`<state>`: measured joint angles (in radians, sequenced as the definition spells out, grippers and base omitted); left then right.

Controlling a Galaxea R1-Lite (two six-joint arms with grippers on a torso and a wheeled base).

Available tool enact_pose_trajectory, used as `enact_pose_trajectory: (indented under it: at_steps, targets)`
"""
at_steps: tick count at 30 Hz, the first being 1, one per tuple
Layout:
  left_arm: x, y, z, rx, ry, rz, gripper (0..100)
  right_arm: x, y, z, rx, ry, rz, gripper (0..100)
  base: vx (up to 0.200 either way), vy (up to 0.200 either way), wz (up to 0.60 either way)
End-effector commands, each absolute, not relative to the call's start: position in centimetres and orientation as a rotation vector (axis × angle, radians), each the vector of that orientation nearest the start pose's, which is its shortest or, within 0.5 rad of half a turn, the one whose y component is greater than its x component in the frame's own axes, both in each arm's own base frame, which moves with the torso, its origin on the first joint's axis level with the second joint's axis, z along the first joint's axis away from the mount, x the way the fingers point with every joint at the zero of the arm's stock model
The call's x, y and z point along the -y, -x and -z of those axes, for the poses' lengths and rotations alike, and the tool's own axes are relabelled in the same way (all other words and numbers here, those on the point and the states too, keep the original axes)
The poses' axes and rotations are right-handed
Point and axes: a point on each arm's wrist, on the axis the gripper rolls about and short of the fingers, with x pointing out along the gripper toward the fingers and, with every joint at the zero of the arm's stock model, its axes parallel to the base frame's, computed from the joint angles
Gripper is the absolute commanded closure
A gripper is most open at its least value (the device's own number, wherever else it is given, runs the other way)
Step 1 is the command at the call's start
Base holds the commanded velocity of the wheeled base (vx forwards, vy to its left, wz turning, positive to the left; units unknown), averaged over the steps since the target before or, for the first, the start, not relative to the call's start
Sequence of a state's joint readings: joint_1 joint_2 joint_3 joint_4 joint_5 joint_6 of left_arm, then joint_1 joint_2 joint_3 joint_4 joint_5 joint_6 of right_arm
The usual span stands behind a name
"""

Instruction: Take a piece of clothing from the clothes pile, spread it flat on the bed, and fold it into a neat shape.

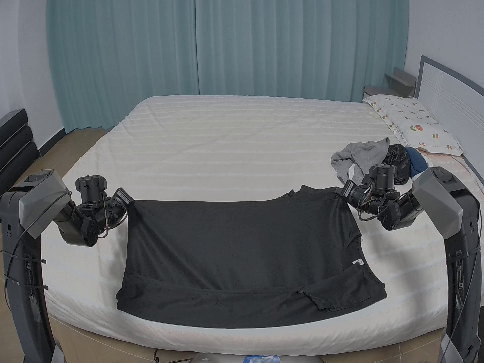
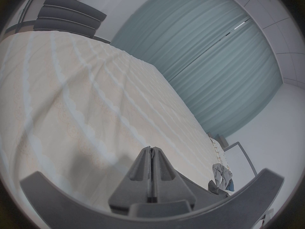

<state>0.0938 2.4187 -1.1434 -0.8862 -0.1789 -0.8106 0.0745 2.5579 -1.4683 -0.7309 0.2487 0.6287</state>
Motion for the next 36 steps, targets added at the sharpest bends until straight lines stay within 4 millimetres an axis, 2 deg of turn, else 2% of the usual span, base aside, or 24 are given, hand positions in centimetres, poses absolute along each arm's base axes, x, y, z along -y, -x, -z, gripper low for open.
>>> enact_pose_trajectory:
  at_steps: [1,8,16,29,36]
  targets:
    - [-3.6,-44.1,-1.5,-0.398,0.852,-0.074,100,-3.9,-49.1,-1.3,-0.434,-0.65,-0.193,100,0.0,0.0,0.0]
    - [-3.7,-44.1,-1.5,-0.395,0.853,-0.074,100,-3.9,-48.9,-1.6,-0.426,-0.661,-0.194,100,0.0,0.0,0.0]
    - [-3.6,-44.1,-1.4,-0.399,0.853,-0.073,100,-3.9,-48.9,-3.0,-0.375,-0.68,-0.208,100,0.0,0.0,0.0]
    - [-2.9,-44.0,-1.5,-0.374,0.845,-0.046,100,-2.5,-48.6,-3.0,-0.384,-0.69,-0.171,100,0.0,0.0,0.0]
    - [-2.9,-43.6,-1.7,-0.381,0.848,-0.051,100,-3.0,-47.6,-2.8,-0.415,-0.693,-0.172,100,0.0,0.0,0.0]
